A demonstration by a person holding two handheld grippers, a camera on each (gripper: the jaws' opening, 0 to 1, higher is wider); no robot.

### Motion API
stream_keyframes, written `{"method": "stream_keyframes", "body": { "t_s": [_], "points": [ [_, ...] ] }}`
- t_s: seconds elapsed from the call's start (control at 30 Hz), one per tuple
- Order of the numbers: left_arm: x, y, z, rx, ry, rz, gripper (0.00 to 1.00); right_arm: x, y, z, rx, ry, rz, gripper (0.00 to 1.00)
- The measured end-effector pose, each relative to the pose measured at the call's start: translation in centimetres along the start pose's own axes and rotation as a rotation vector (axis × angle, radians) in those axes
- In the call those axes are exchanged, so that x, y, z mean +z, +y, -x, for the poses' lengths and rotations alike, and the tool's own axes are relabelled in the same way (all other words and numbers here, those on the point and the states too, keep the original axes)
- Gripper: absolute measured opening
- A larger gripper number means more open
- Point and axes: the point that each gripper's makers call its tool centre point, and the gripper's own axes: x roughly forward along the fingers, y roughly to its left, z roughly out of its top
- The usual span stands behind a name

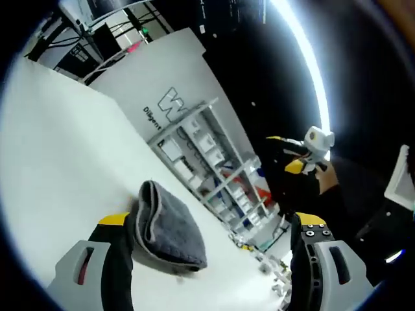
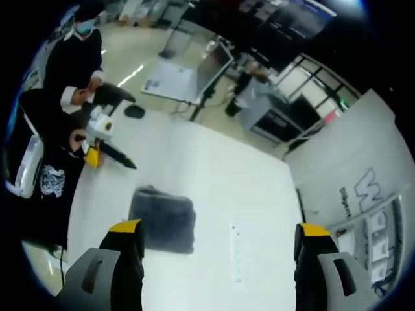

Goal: Open the folded towel by lifting each exposed corner and separating the folded layers until the towel lies flat within the target outline without major curled edges

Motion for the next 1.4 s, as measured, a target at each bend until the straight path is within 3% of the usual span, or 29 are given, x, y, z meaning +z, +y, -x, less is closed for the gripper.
{"method": "stream_keyframes", "body": {
  "t_s": [0.17, 0.43, 0.63, 0.87, 1.03, 1.4],
  "points": [
    [-0.8, 0.2, -0.1, 0.013, 0.009, 0.018, 1.0, 0.1, 0.4, 0.0, 0.023, 0.031, 0.023, 0.96],
    [-5.4, 1.3, -1.5, 0.092, 0.09, -0.001, 1.0, 2.3, -0.3, 0.9, 0.024, 0.003, 0.026, 0.94],
    [-5.5, 2.0, -2.1, 0.123, 0.066, 0.014, 1.0, 2.1, -0.3, 0.7, 0.037, 0.049, 0.044, 0.93],
    [-7.2, 1.2, -3.2, 0.107, 0.117, 0.024, 1.0, 1.2, 0.6, -2.2, 0.095, 0.078, 0.069, 0.95],
    [-7.6, 1.2, -3.3, 0.116, 0.126, 0.019, 1.0, 1.0, 0.4, -3.6, 0.114, 0.066, 0.056, 0.94],
    [-6.9, 1.7, -3.9, 0.131, 0.091, 0.032, 1.0, 0.4, 1.3, -6.4, 0.154, 0.084, 0.069, 0.95]
  ]
}}
